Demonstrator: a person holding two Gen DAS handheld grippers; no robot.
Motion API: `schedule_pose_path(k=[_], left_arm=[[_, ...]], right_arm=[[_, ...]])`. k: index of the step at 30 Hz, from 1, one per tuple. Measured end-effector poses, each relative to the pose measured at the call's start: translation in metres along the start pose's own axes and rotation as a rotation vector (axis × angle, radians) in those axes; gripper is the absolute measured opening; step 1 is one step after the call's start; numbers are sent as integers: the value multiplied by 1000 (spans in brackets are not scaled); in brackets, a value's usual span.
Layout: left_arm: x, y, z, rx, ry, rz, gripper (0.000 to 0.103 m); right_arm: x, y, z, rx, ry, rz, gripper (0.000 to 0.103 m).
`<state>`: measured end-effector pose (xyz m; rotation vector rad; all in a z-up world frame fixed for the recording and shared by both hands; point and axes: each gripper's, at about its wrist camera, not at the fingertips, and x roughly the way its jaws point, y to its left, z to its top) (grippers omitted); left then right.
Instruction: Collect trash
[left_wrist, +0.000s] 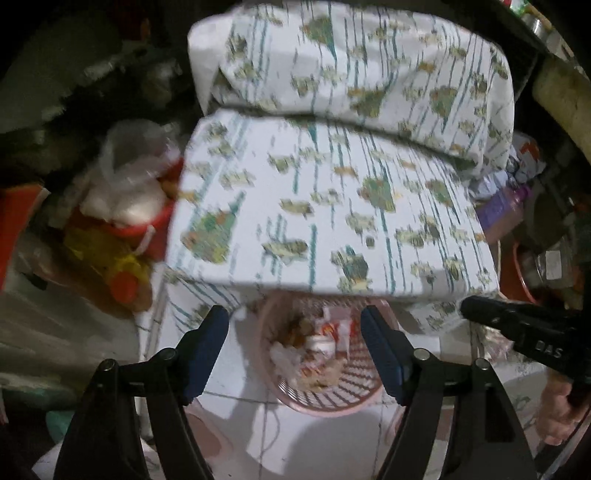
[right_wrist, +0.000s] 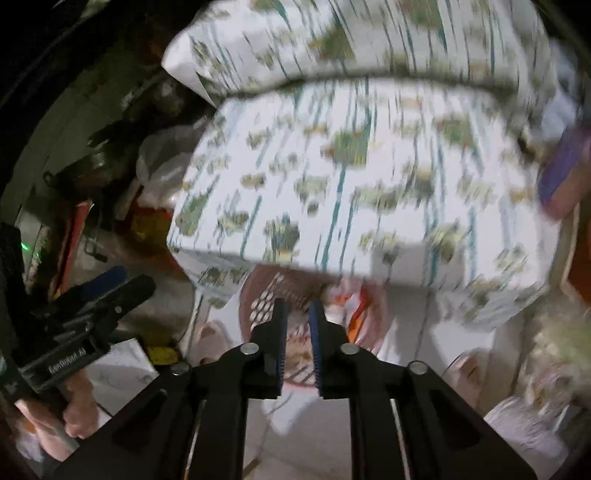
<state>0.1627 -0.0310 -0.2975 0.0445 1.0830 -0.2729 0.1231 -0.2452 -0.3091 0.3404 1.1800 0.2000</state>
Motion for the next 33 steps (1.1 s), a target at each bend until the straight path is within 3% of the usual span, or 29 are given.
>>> schedule_pose_path(k=[7,12,14,16,17,19,21,24,26,27,33], left_arm=[[-104,-1,18,55,-284,102,76],[-186,0,27,41,-444,128,82],[-213,-1,29,35,-491,132,85],[-244,-5,29,34,-538,116,85],[-258,-7,30,42,-550,92,85],[-278,-11,32,40,-554,111,86],[-297,-16,34,40,-570,153,86],[-323,-14,31,10,-618,162,91],[-341,-11,25,-15,-654,169,95],[-349,-11,20,-21,-671,179,102],[-383,-17,-15,-43,-805,212,103]], right_arm=[[-108,45,11,-131,-323,-42,25],[-171,75,15,-162,-456,-51,29],[-198,89,14,-191,-503,-50,39],[-224,104,10,-222,-555,-49,57],[-238,111,5,-227,-591,-34,60],[-265,122,1,-216,-651,-24,76],[-292,130,-3,-198,-699,-23,79],[-328,141,-13,-200,-785,-46,93],[-343,148,-22,-216,-826,-90,99],[-348,150,-26,-224,-840,-108,103],[-346,155,-46,-284,-819,-116,103]])
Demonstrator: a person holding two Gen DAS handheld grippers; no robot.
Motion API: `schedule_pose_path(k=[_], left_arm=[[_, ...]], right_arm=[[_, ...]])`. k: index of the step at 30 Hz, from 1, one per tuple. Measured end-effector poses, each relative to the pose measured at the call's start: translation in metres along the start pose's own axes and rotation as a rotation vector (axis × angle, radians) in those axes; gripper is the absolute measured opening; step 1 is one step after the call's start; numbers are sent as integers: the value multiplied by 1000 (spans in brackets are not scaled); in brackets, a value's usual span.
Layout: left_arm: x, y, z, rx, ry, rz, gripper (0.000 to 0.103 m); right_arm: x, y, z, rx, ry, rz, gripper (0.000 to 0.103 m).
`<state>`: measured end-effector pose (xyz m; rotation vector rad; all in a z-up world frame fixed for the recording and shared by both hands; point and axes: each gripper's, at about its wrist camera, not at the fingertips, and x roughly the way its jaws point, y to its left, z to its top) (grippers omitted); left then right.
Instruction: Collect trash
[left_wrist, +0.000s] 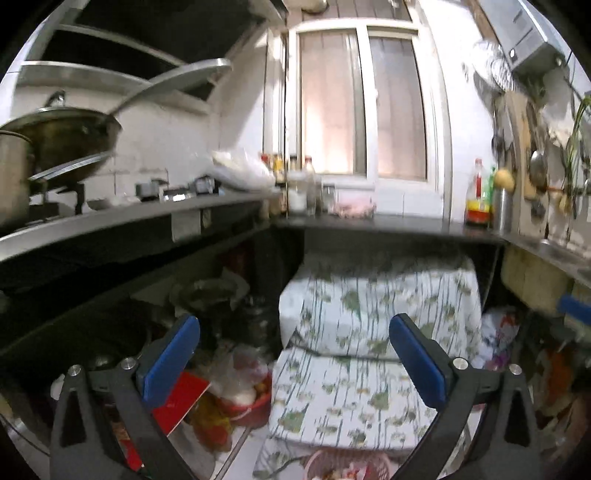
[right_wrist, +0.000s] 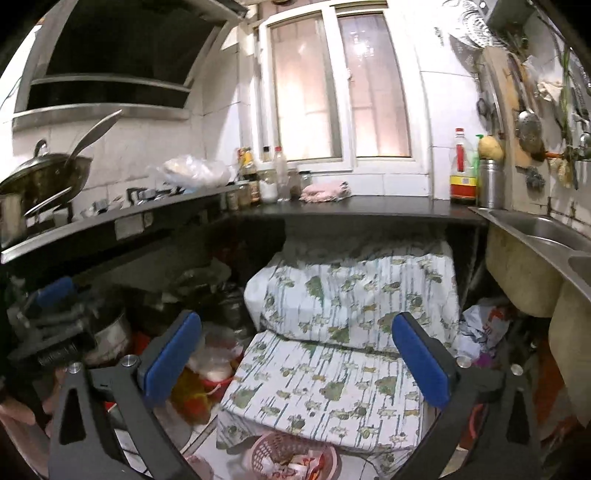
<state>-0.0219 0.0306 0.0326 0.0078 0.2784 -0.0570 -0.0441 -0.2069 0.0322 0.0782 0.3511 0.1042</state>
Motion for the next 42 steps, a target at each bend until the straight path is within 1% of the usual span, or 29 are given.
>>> schedule_pose_path(k=[2,5,7,9,11,16,19,23,27,31,36,41,42], left_arm=[[-7,-5,-3,29,5,31,103],[-6,-12,-9,67,26,53,103],[-2,-10,-11,52,44,52,103],[8,-8,-12,34,80,22,103],[11,-5,-12,20,101,-1,103],[15,4,-13,-24,107,37,103],[19,8,-13,-40,122,35,103],[20,13,-13,-31,137,49,103],[16,21,-12,-49,114,95,103],[16,29,-11,-71,110,102,103],[16,34,-11,-59,90,168,103],[17,33,-11,-58,92,157,103],[18,33,-11,-54,92,143,103]], right_arm=[[0,3,-4,-20,8,-5,103],[3,7,-9,-60,12,-53,103],[5,4,-12,-47,12,-80,103],[8,0,-12,-24,14,-82,103],[10,-4,-12,-4,15,-77,103],[15,-8,-13,16,28,-86,103],[14,-8,-12,27,25,-72,103],[12,-1,-11,10,12,-64,103],[13,6,-12,-8,18,-50,103],[16,14,-14,-23,23,-37,103],[15,22,-16,-41,14,-26,103],[14,26,-16,-42,14,0,103],[13,27,-17,-45,14,-1,103]])
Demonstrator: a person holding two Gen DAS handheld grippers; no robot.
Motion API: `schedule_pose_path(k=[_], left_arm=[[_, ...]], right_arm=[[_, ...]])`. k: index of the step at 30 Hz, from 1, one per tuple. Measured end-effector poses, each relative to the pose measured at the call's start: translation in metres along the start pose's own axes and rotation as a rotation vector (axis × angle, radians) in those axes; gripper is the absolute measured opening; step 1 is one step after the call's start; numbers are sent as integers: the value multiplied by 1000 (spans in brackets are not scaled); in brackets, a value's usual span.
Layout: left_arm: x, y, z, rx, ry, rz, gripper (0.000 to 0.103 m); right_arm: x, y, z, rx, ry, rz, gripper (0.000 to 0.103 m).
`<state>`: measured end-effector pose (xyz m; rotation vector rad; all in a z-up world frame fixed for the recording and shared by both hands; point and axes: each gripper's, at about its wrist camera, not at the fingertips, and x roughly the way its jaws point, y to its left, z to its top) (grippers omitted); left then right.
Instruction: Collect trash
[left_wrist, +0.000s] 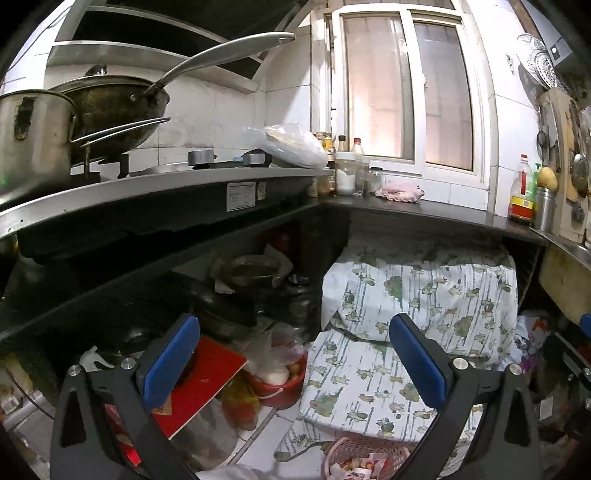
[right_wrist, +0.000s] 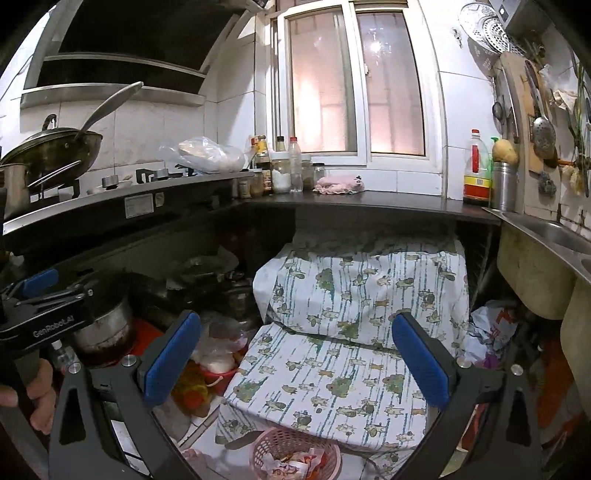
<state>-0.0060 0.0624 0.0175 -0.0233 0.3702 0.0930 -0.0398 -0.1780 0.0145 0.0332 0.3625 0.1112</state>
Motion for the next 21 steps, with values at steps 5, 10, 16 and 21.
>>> schedule_pose_path(k=[5,10,16,21], left_arm=[[3,-5,-3,5,10,-21,103],[6,-13,-3,29,12,-27,103],[7,-18,-5,35,4,-35,103],[8,-19,-5,45,-4,-25,103]], right_arm=[[-2,1,0,-3,-11,-3,103],[-4,-5,0,24,-18,-3,103],[-4,-11,1,34,-20,-22,103],[-3,-14,1,38,-13,-30,103]])
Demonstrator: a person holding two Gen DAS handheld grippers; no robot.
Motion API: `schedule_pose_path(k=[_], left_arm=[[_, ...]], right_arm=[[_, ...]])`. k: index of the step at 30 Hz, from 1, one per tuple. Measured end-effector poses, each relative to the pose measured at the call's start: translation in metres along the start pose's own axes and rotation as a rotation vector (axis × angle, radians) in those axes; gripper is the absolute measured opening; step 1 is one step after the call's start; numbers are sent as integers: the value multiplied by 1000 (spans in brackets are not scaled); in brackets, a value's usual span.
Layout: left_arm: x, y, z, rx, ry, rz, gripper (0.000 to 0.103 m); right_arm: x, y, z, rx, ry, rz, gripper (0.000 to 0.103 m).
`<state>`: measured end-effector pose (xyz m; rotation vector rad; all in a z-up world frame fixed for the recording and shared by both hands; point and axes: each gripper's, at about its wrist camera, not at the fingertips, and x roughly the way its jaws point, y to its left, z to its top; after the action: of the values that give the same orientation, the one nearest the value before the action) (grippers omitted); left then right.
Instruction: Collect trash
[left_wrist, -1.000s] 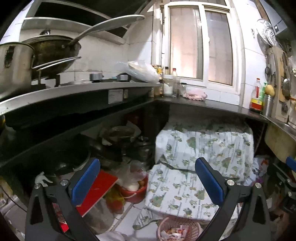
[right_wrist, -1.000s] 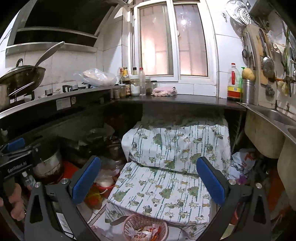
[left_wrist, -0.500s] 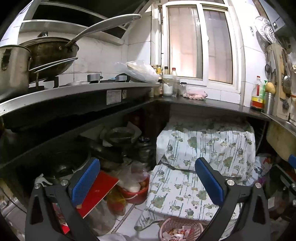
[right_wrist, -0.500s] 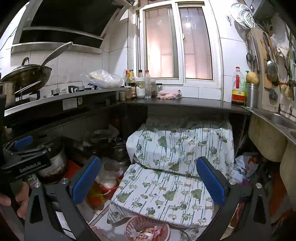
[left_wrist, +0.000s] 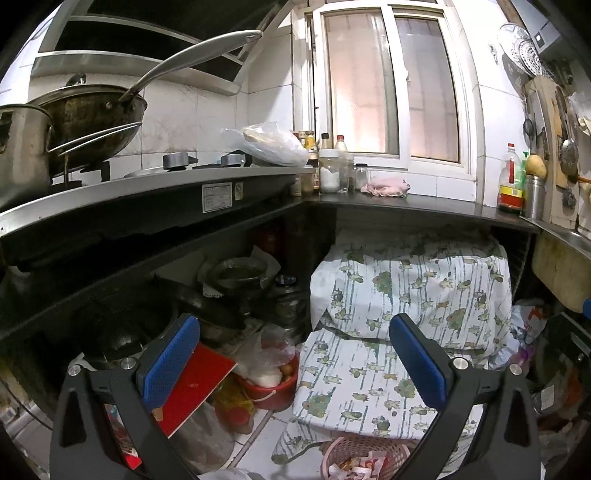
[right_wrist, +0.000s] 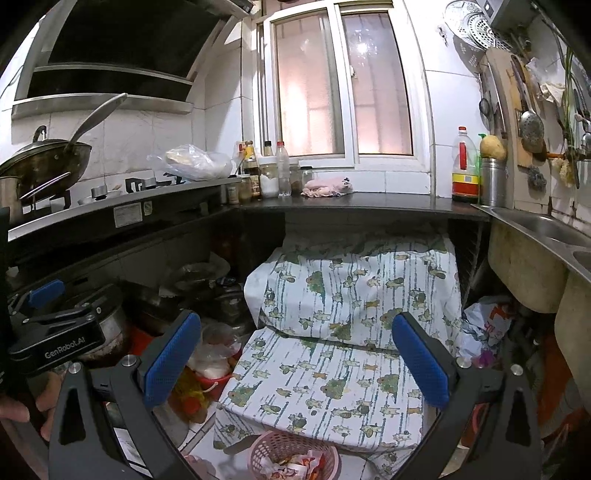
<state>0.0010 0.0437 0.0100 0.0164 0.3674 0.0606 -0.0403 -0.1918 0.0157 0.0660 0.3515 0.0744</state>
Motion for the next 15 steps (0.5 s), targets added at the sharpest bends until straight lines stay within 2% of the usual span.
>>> schedule_pose_path(k=[15], left_arm=[[-1,-2,-2,15,-17,-11,103]], right_arm=[[4,-4,-1,1,11,-8,103]])
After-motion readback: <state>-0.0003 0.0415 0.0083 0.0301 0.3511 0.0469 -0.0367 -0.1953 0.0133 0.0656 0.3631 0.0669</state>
